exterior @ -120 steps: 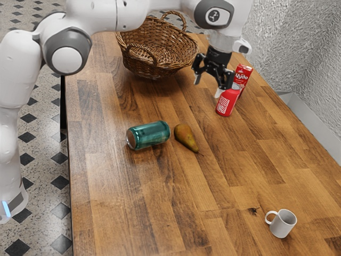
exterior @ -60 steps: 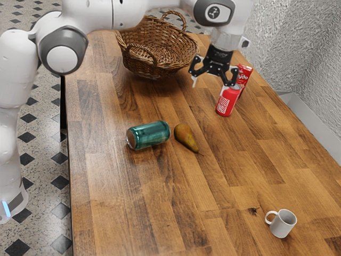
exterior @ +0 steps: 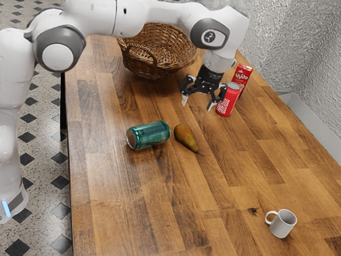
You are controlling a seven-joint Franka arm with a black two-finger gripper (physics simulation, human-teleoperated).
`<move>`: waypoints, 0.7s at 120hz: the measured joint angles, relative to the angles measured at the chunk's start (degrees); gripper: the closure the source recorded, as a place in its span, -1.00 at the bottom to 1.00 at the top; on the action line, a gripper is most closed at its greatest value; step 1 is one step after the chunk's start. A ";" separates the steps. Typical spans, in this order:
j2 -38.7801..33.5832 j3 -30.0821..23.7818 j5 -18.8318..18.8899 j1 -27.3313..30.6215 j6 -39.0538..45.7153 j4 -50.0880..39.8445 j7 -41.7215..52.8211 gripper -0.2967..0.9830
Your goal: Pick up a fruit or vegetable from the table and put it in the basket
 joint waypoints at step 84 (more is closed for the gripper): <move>-1.26 0.84 0.46 0.04 4.70 -10.35 -10.06 -0.54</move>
